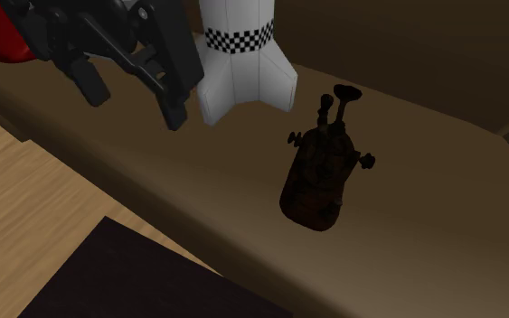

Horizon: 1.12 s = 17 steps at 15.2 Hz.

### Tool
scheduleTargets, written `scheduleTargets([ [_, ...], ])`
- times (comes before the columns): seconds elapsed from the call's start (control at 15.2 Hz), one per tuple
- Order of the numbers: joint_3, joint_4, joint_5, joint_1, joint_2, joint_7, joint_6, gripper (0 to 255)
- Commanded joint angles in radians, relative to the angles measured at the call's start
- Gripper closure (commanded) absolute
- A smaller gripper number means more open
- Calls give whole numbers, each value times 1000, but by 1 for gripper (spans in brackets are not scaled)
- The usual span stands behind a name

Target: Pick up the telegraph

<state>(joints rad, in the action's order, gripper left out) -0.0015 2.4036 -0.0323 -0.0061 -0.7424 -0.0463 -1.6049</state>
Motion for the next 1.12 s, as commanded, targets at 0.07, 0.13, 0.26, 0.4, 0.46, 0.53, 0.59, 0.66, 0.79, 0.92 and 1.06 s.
scheduleTargets([
  [0.07,-14,-4,-8,-7,27,-12,-26,0],
  [0.13,-27,-9,-16,-13,54,-23,-51,0],
  [0.26,-54,-23,-28,-25,112,-46,-100,0],
  [0.4,-81,-43,-38,-36,173,-69,-147,0],
  [0.46,-94,-54,-42,-41,204,-81,-169,0],
  [0.53,-107,-67,-44,-46,235,-92,-191,0],
  [0.59,-119,-81,-46,-50,268,-104,-212,0],
  [0.66,-132,-97,-47,-54,300,-116,-232,0],
  [0.79,-157,-131,-45,-62,367,-140,-270,0],
  [0.92,-180,-170,-39,-69,435,-166,-304,0],
  [1.06,-202,-213,-28,-76,505,-193,-334,0],
])
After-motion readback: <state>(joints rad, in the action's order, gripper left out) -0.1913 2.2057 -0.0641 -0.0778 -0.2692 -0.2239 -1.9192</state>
